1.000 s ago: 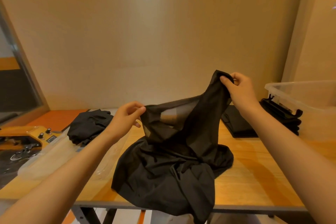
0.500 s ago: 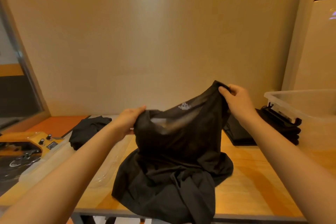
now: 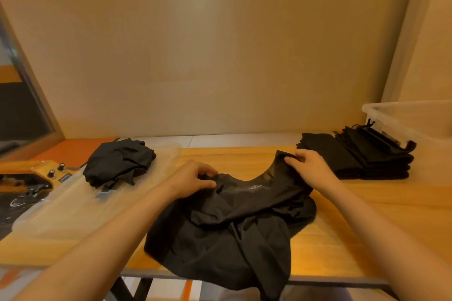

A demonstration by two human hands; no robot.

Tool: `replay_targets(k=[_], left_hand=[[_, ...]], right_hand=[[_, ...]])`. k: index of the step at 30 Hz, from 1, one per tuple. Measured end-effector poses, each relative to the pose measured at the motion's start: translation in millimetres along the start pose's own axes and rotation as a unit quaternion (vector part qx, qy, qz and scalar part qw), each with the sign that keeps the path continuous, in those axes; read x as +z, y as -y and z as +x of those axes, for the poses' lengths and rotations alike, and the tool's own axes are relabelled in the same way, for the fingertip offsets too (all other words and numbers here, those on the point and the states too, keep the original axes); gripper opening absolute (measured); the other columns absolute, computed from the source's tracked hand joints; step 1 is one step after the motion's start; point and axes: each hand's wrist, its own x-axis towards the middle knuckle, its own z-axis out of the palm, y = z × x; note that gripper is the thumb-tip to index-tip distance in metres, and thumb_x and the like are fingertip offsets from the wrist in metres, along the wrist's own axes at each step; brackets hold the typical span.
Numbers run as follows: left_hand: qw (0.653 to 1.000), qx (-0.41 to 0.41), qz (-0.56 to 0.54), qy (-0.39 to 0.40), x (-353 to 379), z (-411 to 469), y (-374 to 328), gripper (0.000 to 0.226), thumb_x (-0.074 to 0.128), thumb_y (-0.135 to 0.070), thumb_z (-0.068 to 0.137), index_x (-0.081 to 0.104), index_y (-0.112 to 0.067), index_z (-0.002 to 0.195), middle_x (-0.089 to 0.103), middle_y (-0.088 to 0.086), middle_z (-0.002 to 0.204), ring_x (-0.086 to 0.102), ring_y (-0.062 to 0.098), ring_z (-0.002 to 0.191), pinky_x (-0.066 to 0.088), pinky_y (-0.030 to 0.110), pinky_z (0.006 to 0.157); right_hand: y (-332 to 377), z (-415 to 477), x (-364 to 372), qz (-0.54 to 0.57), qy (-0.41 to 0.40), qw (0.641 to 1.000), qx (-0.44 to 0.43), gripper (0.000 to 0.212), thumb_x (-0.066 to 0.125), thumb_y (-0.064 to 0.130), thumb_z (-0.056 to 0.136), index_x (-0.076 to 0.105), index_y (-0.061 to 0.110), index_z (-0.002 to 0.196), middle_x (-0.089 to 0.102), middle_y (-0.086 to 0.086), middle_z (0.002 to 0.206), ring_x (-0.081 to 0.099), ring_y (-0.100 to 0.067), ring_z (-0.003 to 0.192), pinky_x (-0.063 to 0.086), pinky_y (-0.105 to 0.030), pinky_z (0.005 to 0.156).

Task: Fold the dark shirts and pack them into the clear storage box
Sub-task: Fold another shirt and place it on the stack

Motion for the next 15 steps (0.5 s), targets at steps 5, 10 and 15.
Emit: replay_targets(k=[5,10,15], left_hand=[[0.996,-0.003,0.086,-0.011,2.2,11.1,5.2,0.02,0.075,-0.02,0.08,0.059,-0.03,0.076,0.06,-0.01,0.077,0.055,0.011,0.075,0.047,0.026,0.072],[0.999,-0.009,0.035,0.014,1.9,14.2,9.9,0.012,0.068,-0.019,0.087,0.067,-0.022,0.099,0.052,-0.007,0.072,0.048,0.007,0.067,0.039,0.017,0.065],[0.999,0.009,-0.035,-0.028,1.3,6.8,7.0,0.018,0.072,-0.02,0.085,0.057,-0.023,0.075,0.053,-0.006,0.073,0.046,0.006,0.065,0.04,0.018,0.066]], right_hand=[[-9.5,-2.3,-6.4,0.016,-0.002,1.0,-0.011,0.029,0.055,0.028,0.096,0.064,0.002,0.086,0.064,-0.016,0.083,0.062,-0.027,0.079,0.043,-0.034,0.065],[-14.8,-2.5,-9.4,0.023,-0.018,1.0,-0.003,0.027,0.056,0.03,0.095,0.066,0.006,0.086,0.065,-0.014,0.085,0.063,-0.027,0.081,0.048,-0.041,0.069],[-4.9,-9.7,-5.8,0.015,0.001,0.999,-0.033,0.024,0.056,0.025,0.096,0.061,0.017,0.074,0.06,0.001,0.074,0.058,-0.014,0.074,0.041,-0.024,0.059]])
